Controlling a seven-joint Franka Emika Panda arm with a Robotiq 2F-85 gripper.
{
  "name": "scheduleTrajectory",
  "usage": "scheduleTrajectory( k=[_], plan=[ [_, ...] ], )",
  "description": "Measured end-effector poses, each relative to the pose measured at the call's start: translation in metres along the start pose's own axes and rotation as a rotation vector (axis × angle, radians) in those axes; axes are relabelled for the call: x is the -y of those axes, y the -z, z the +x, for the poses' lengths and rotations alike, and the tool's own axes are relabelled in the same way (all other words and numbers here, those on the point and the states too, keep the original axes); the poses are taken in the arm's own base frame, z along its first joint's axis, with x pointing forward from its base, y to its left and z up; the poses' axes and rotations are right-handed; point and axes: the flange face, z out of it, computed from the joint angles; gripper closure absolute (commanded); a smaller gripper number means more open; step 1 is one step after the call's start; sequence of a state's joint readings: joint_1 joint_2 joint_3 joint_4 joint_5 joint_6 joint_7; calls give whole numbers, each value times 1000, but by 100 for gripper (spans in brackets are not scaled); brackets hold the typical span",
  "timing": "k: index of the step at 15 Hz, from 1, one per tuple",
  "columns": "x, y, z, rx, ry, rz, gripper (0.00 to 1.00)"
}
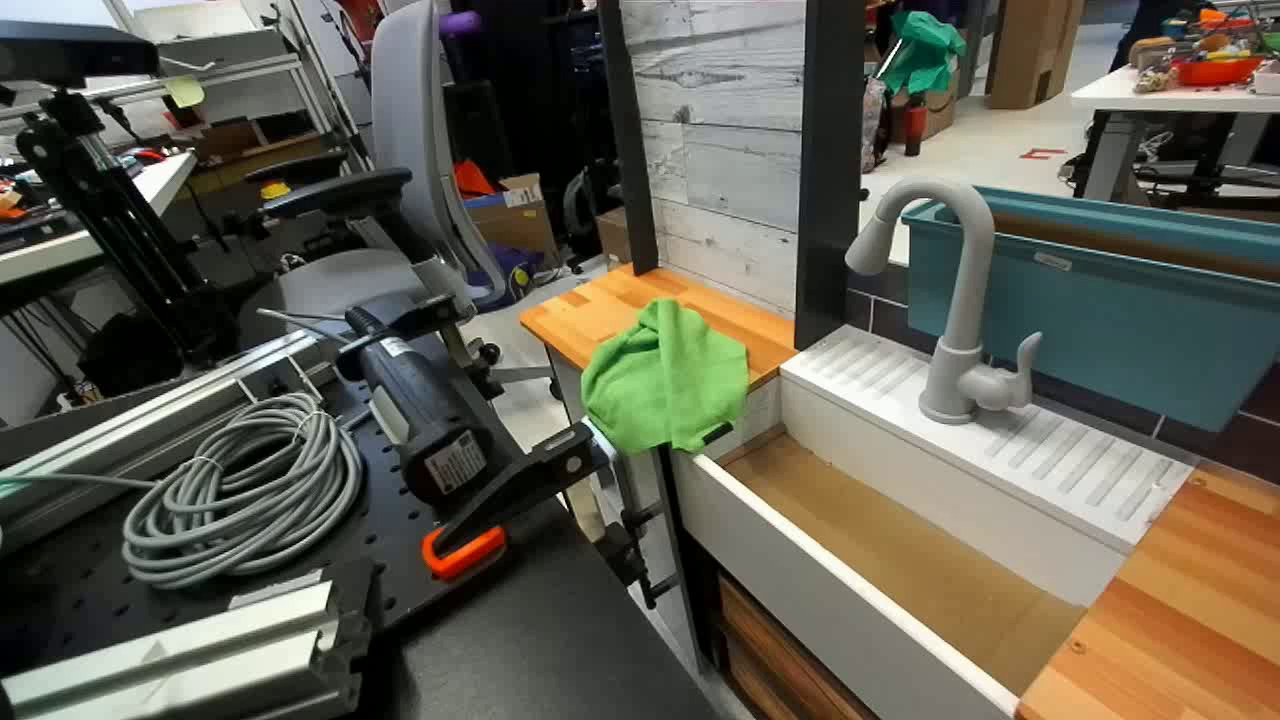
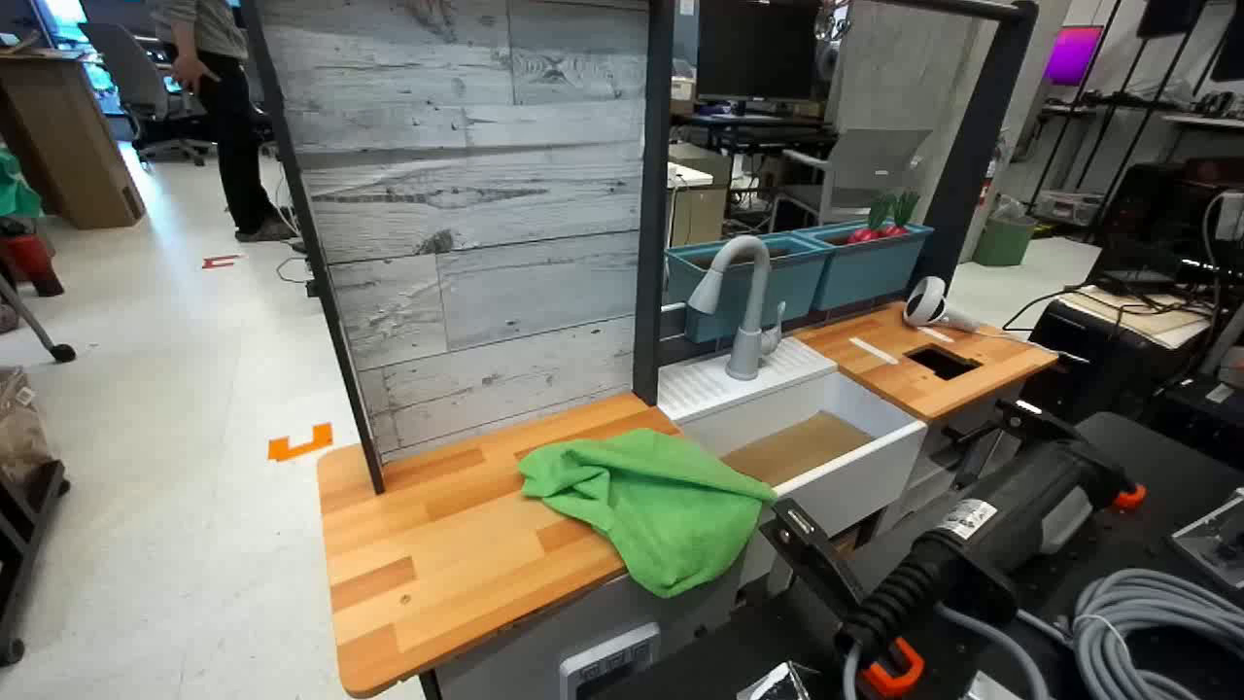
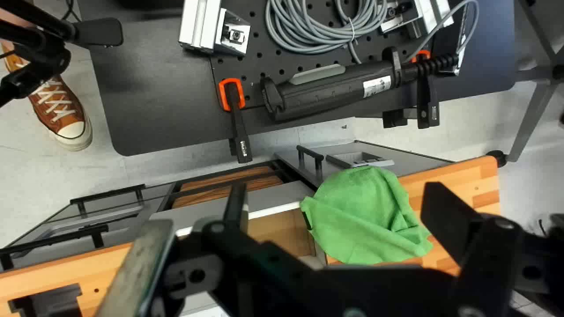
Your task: Move the tap
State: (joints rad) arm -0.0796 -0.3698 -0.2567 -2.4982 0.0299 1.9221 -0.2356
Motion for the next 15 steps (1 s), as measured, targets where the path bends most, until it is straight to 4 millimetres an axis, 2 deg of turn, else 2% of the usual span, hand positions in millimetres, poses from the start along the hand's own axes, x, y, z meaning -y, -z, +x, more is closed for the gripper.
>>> scheduleTrajectory(
  k=[9,12,15],
  plan=[
    [1,1,1,-10,-4,5,0],
    [6,4,16,-88,-66,61,0],
    [11,5,46,-174,-166,125,0]
  ],
)
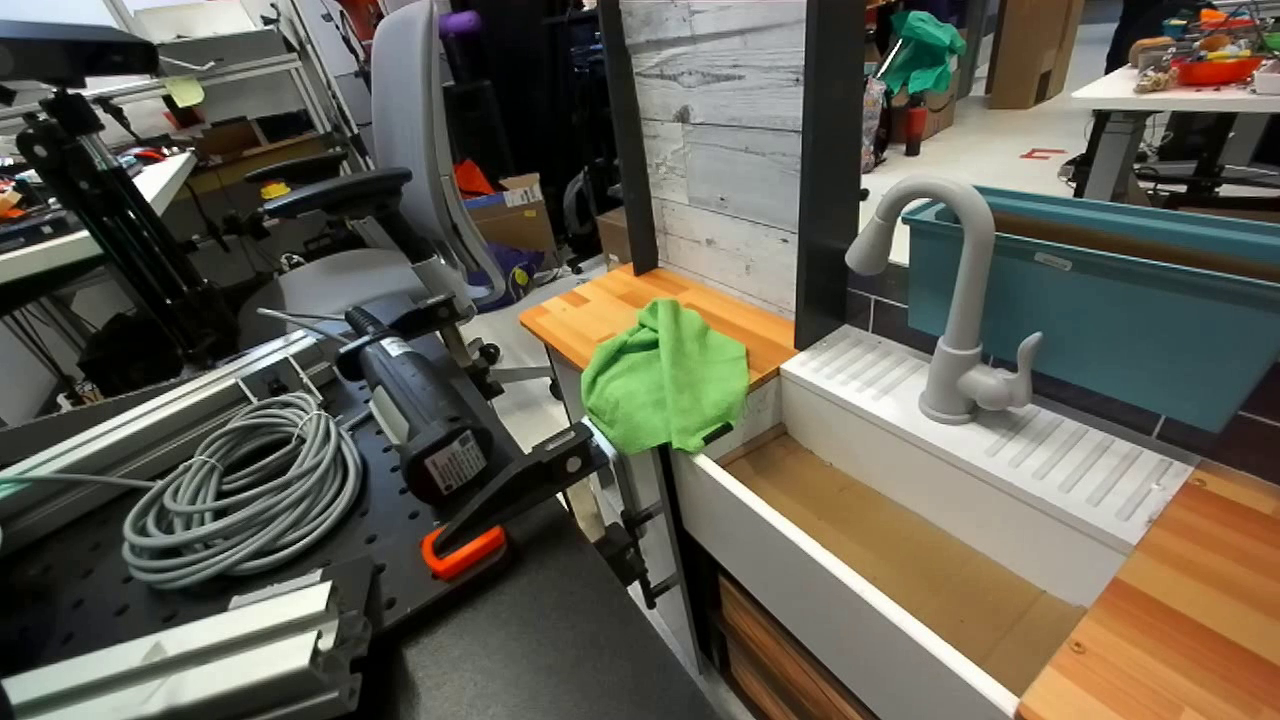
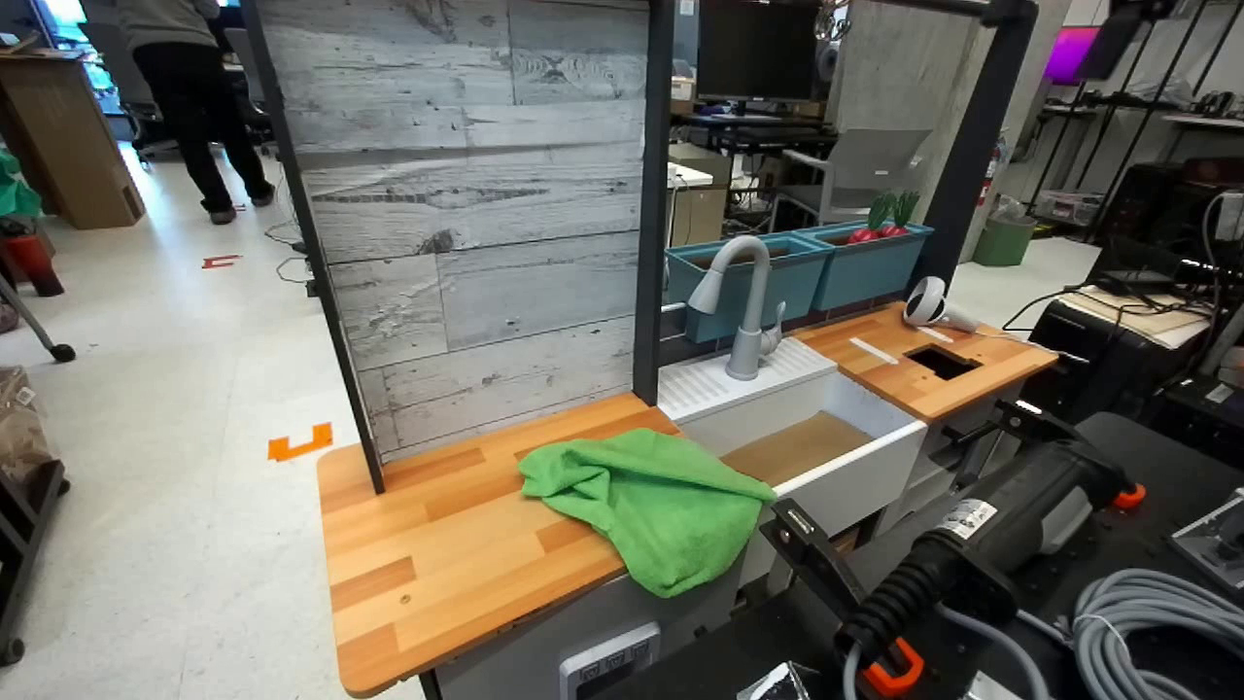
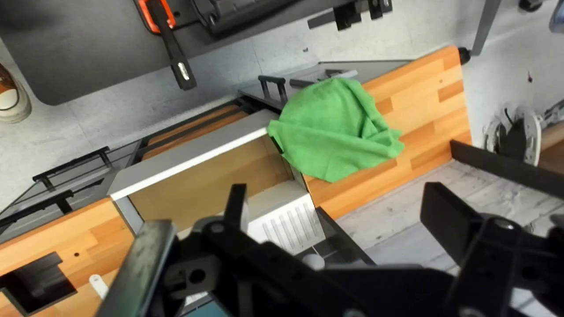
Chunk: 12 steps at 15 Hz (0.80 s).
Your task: Move the tap
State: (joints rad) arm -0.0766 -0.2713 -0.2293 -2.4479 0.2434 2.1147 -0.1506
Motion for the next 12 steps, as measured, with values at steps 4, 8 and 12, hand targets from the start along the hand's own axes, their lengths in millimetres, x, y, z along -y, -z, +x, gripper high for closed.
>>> scheduleTrajectory(
  k=[4,8,12],
  plan=[
    [13,-18,53,-112,-173,70,0],
    [14,-61,115,-255,-348,111,0],
    [10,-101,149,-288,-413,87,0]
  ],
)
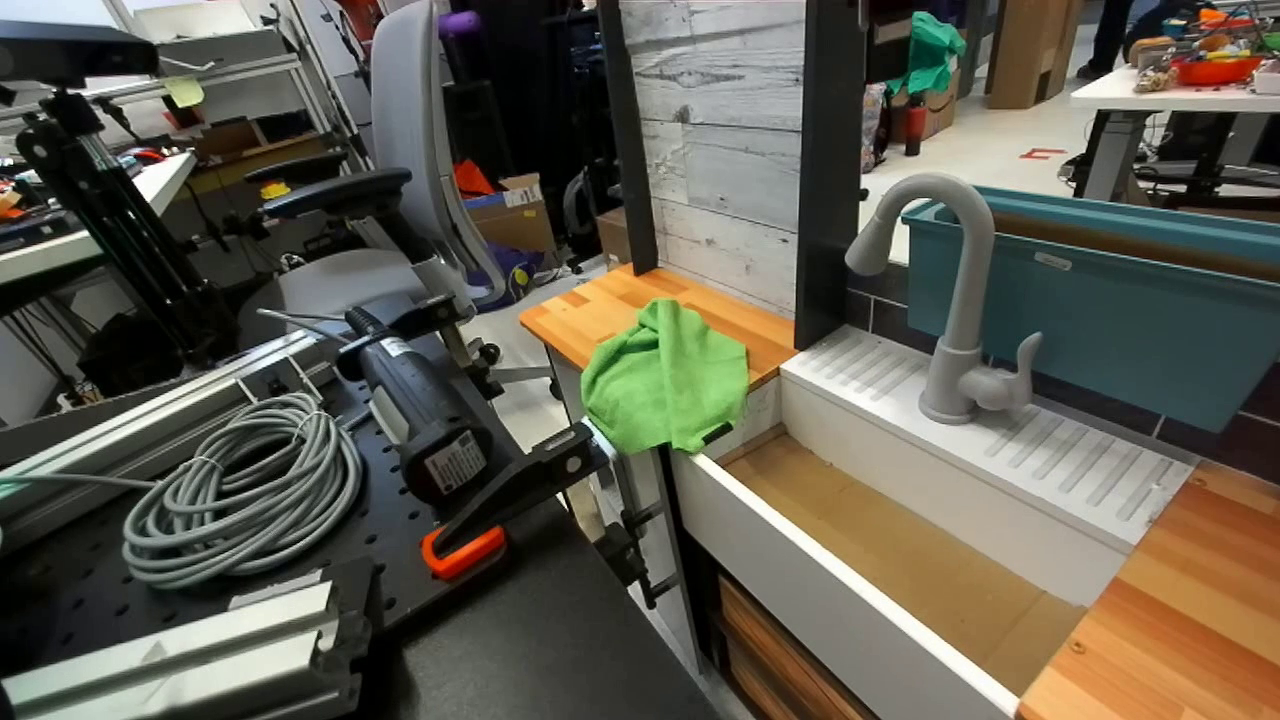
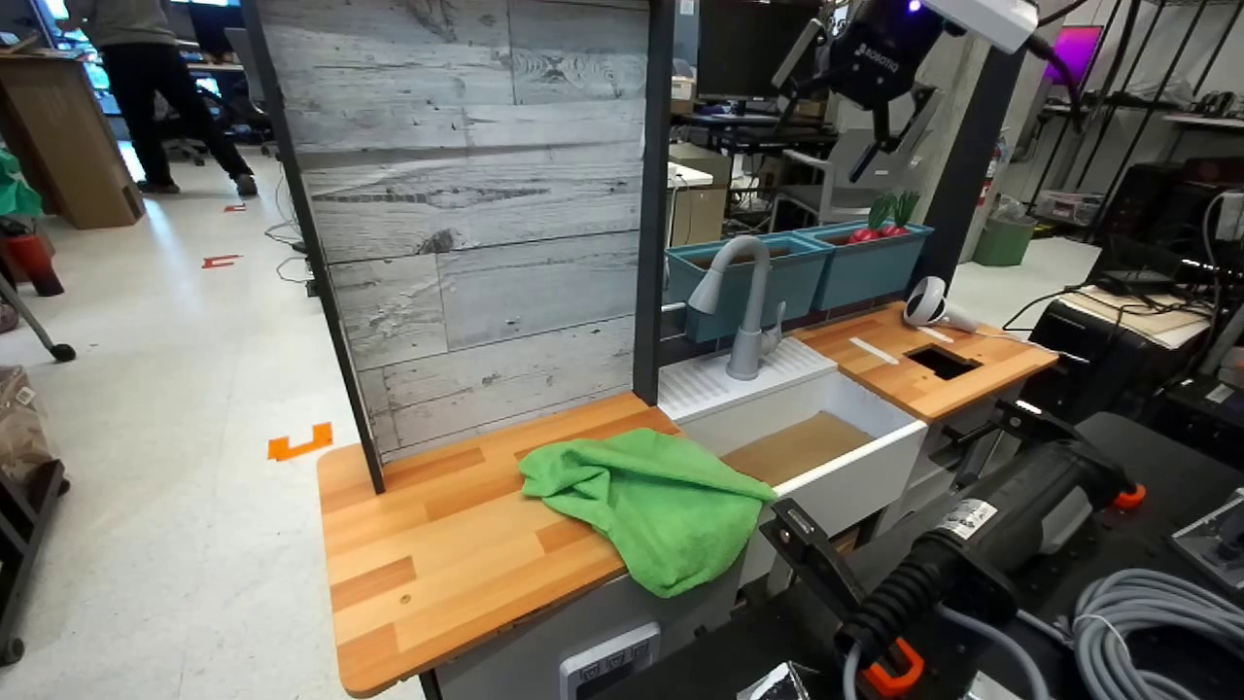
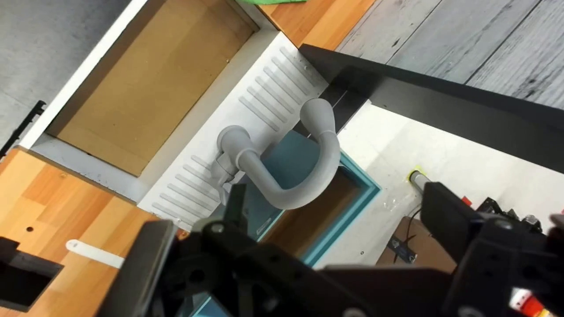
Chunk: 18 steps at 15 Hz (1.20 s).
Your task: Move the tap
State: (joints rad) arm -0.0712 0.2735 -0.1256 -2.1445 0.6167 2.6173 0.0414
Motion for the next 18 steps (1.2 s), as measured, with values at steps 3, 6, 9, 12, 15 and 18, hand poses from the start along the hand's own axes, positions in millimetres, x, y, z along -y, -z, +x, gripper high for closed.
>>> scheduleTrajectory(
  k=[3,6,9,12,15,18],
  plan=[
    [2,3,4,-9,-3,5,0],
    [1,-1,4,-4,-10,-1,0],
    [-2,-19,5,17,-65,-17,0],
    [0,-40,12,32,-132,-27,0],
    [4,-58,23,36,-197,-28,0],
    [5,-77,34,38,-252,-34,0]
  ],
)
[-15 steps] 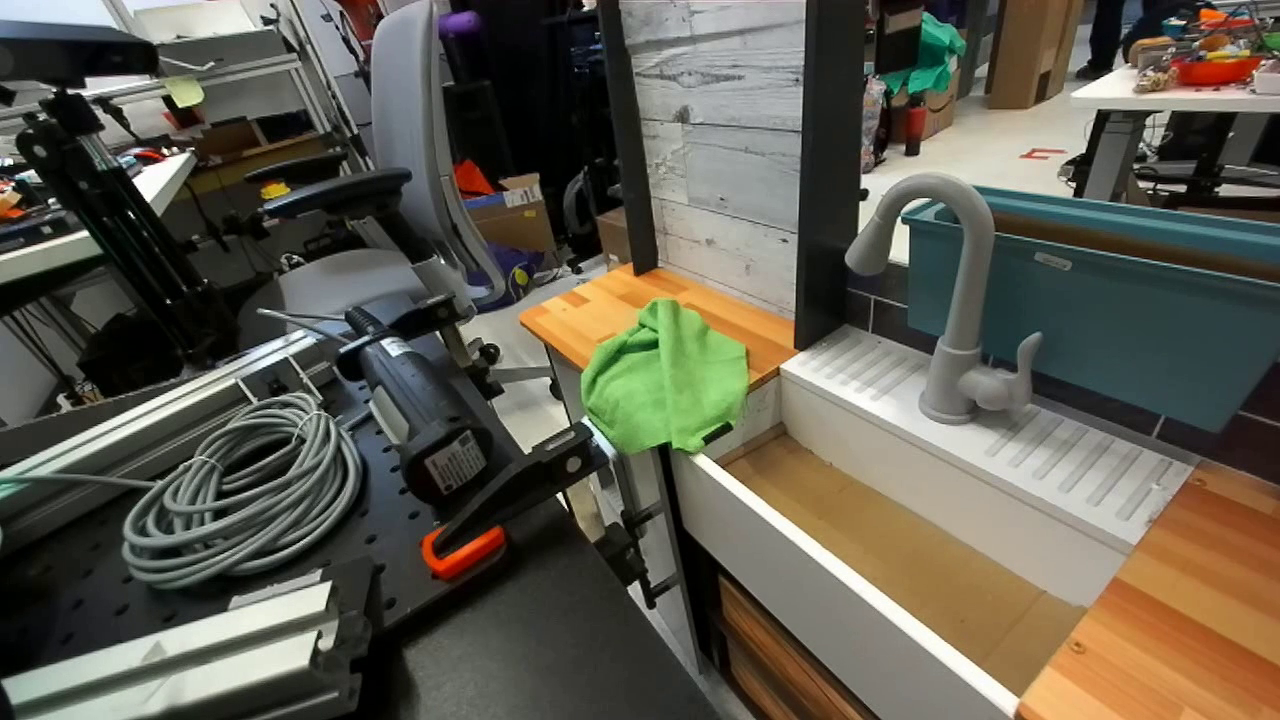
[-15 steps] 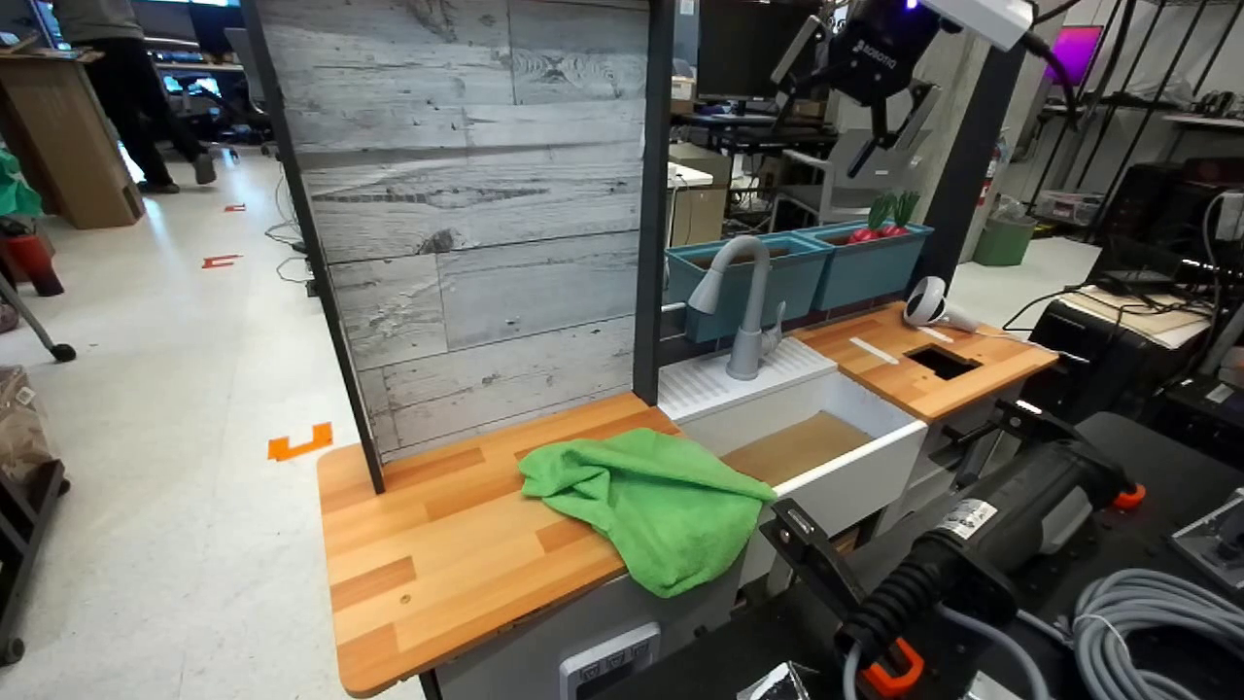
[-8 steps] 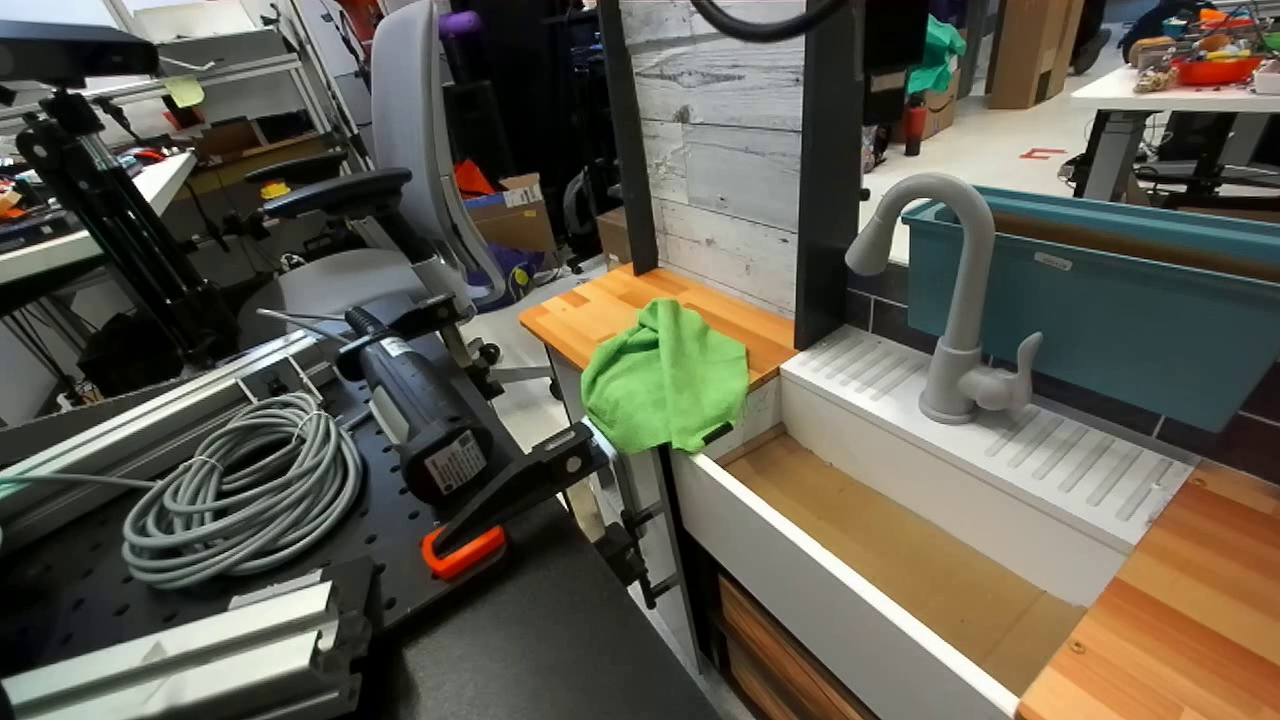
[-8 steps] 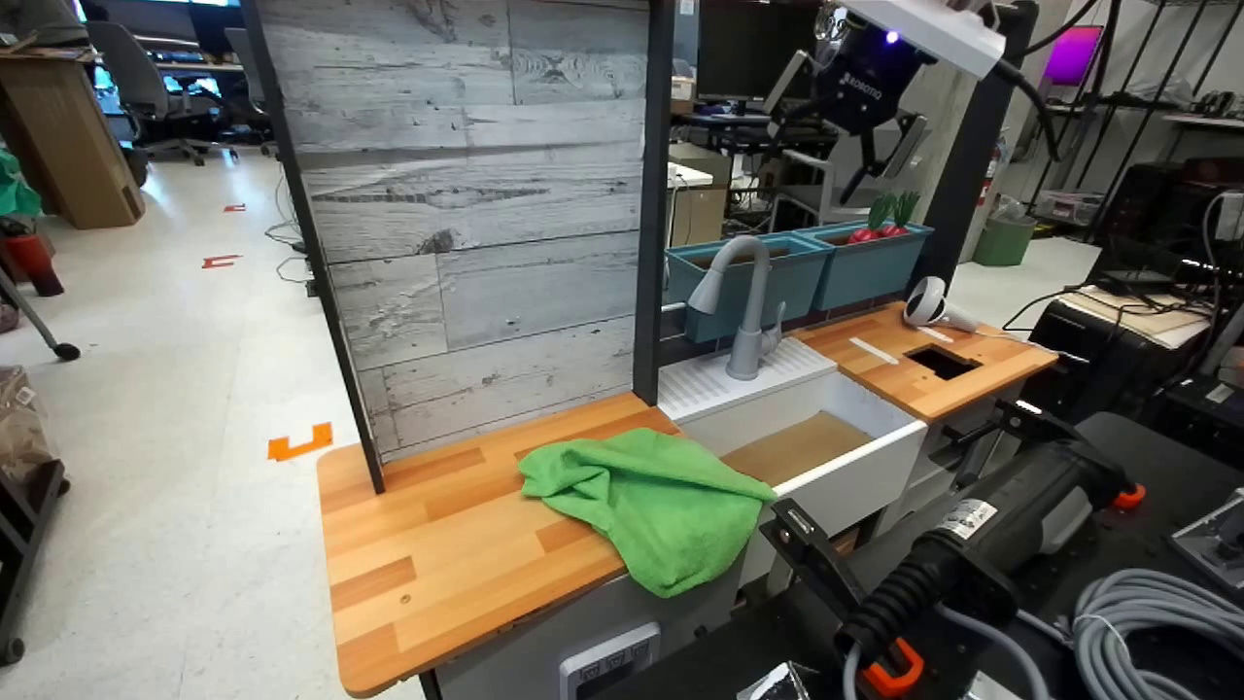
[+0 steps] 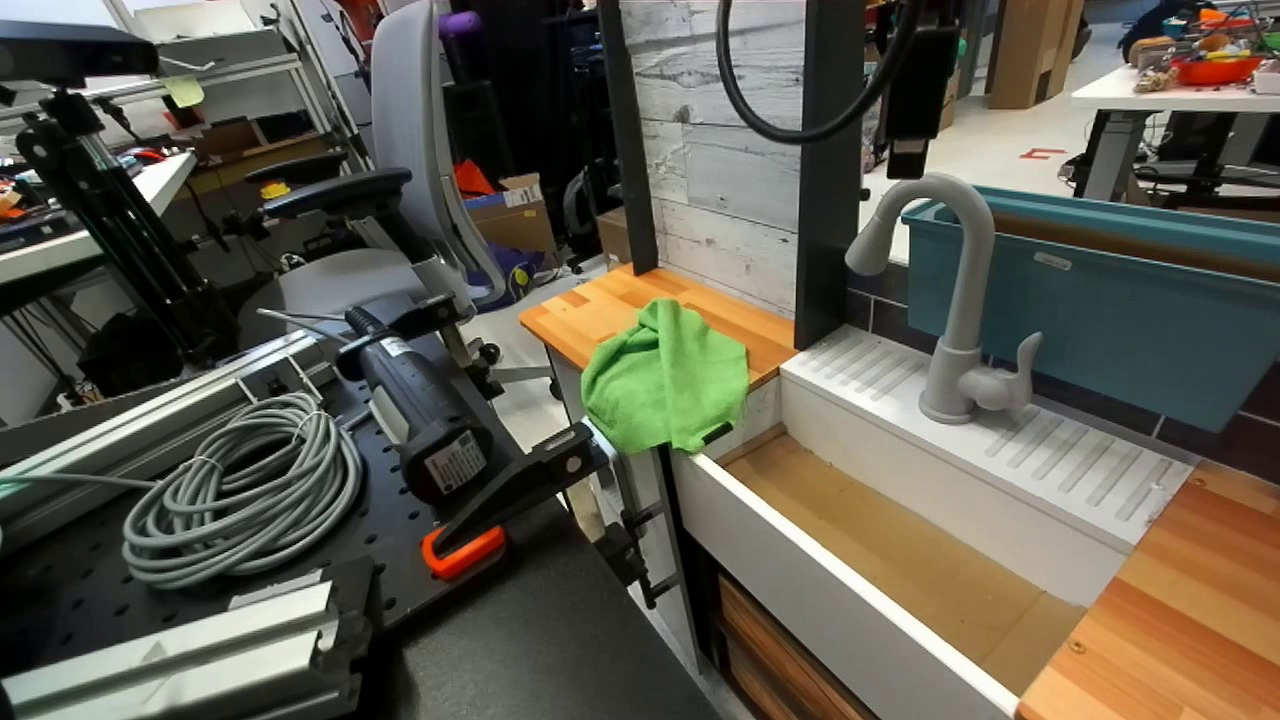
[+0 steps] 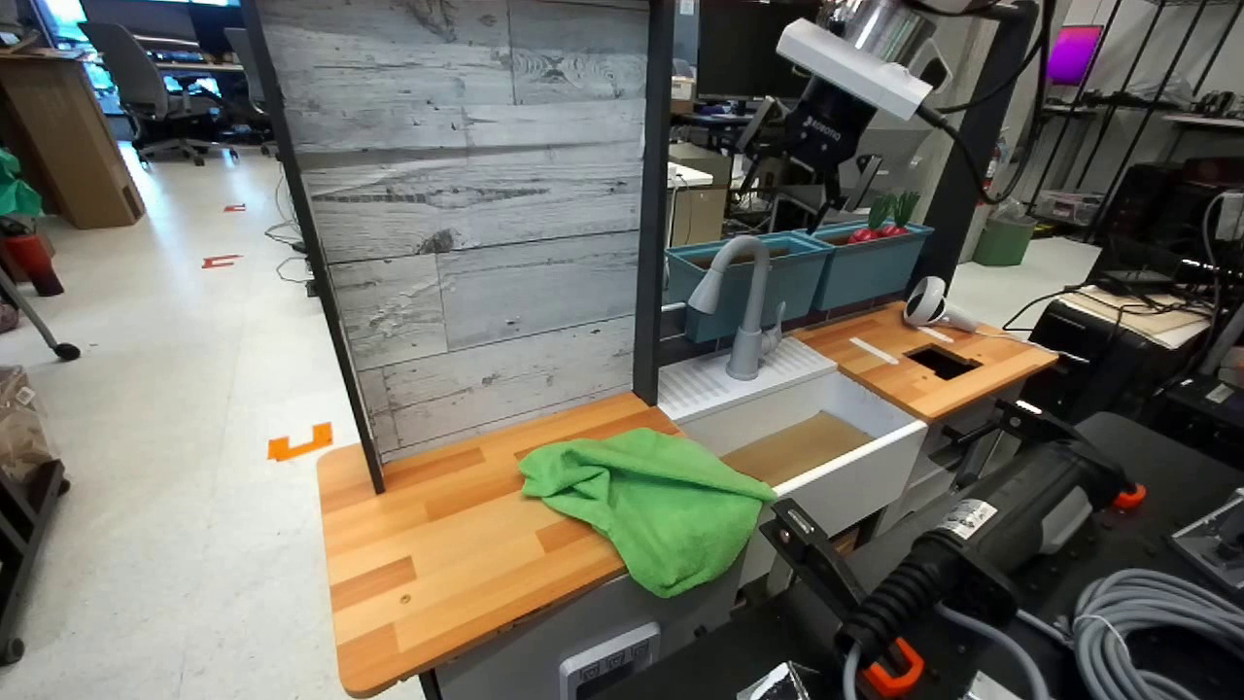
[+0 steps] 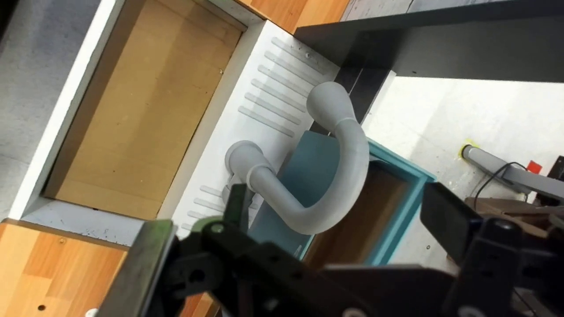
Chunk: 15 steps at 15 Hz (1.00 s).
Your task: Move the tap
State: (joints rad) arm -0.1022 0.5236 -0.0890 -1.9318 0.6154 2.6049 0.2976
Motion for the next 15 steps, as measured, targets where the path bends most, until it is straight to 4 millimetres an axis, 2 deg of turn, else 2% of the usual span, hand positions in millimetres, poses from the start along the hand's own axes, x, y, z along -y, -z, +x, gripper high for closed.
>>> scheduleTrajectory(
  k=[6,7,9,15],
  plan=[
    [7,-34,12,6,-71,-11,0],
    [8,-39,13,7,-77,-12,25],
    [9,-47,15,9,-77,-14,34],
    [9,-64,20,8,-69,-26,81]
  ],
)
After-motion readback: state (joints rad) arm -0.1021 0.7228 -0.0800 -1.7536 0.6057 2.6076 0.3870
